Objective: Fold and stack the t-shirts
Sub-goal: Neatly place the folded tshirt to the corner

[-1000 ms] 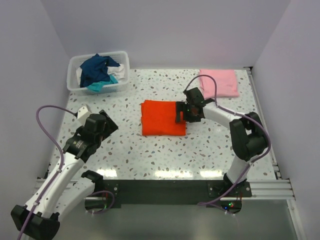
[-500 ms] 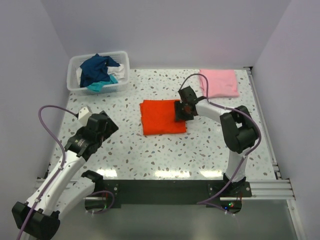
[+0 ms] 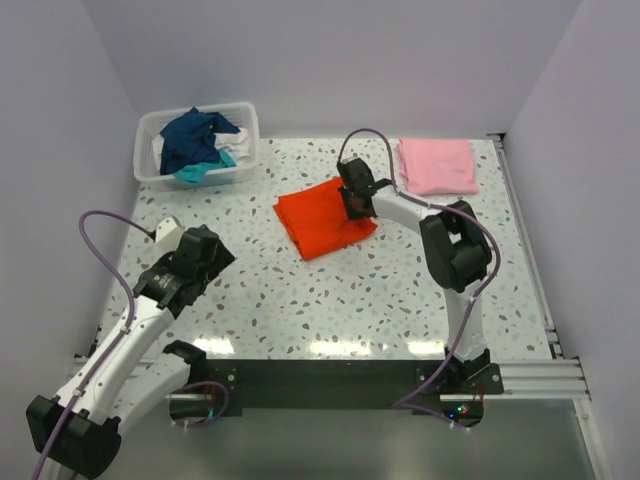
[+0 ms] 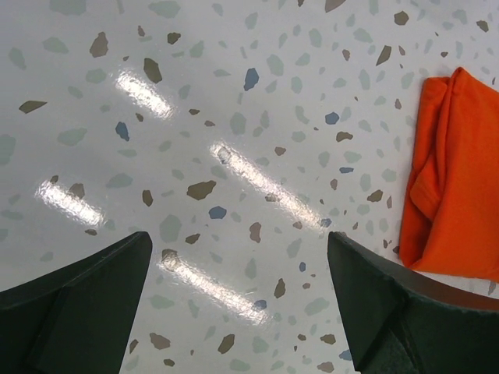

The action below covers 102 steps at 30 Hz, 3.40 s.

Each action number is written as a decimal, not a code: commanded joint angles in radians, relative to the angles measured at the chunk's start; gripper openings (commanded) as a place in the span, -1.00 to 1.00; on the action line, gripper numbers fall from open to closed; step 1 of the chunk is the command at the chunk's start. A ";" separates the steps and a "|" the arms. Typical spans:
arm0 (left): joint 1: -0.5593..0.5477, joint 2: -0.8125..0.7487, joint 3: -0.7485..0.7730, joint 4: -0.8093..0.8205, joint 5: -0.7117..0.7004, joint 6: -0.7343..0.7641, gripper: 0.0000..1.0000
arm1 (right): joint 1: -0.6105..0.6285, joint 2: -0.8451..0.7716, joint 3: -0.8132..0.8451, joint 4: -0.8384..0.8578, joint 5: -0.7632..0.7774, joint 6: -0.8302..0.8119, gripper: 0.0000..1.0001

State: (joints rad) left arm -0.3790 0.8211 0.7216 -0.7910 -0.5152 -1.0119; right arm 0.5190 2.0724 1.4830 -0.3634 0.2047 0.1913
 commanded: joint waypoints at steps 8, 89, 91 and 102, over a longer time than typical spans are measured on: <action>0.006 -0.028 0.035 -0.091 -0.114 -0.088 1.00 | -0.022 0.090 0.233 0.043 0.396 -0.355 -1.00; 0.006 0.177 0.096 -0.039 -0.137 -0.105 1.00 | -0.514 0.278 0.619 -0.195 0.412 -0.076 -0.71; 0.006 0.188 0.096 -0.033 -0.129 -0.097 1.00 | -0.516 0.281 0.612 -0.204 0.409 -0.058 -0.46; 0.006 0.190 0.110 -0.037 -0.126 -0.090 1.00 | -0.565 0.230 0.612 -0.262 0.452 0.059 0.98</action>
State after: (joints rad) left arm -0.3790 1.0210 0.7845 -0.8547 -0.6285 -1.1145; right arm -0.0372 2.3631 2.0789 -0.5999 0.6334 0.1936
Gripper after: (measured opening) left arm 0.997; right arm 0.978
